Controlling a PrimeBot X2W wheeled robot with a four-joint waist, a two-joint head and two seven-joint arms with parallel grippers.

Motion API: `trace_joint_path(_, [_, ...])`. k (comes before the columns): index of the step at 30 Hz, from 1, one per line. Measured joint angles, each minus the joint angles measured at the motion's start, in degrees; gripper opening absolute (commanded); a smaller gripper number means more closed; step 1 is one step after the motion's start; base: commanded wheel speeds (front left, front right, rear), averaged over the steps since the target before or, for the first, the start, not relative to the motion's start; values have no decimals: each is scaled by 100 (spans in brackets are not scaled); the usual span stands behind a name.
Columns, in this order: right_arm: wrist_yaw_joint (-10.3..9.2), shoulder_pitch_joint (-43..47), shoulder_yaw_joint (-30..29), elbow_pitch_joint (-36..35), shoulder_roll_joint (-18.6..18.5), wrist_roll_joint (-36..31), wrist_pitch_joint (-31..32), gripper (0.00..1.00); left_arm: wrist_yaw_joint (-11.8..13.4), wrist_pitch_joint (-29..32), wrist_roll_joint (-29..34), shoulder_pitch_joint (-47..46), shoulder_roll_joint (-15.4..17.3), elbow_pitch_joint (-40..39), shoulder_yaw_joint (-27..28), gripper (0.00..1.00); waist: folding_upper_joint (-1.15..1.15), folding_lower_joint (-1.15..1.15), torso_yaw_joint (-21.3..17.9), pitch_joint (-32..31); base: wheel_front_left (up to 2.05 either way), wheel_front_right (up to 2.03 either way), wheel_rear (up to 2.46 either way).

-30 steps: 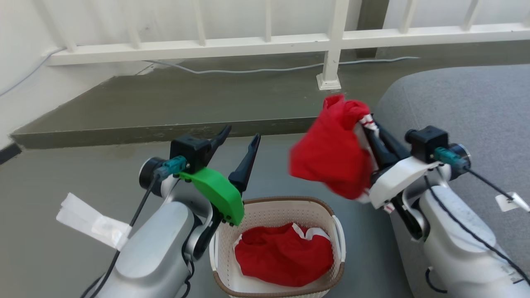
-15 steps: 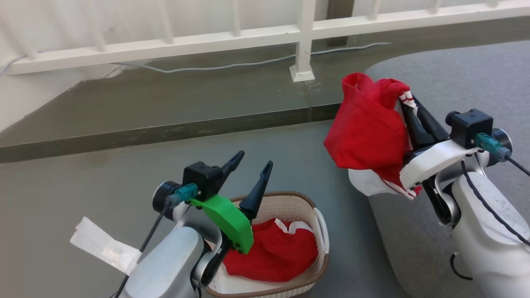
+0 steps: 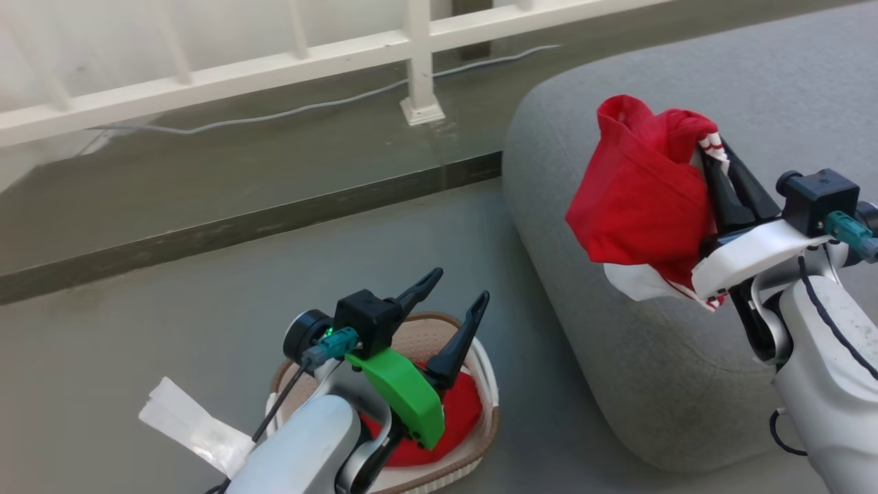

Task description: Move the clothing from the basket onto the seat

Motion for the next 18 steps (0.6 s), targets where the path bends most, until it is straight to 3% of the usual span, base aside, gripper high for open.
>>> trace_joint_path(11, [-14,73,-179,-156,-37,2,0,0,1,-16,219,21,-1,-172,-121,100,0,0,-667,214,0,0,0])
trace_joint_path(18, [-13,131,-280,-215,-40,21,0,0,8,46,290,9,-1,-237,-160,100,0,0,-876,504,0,0,0])
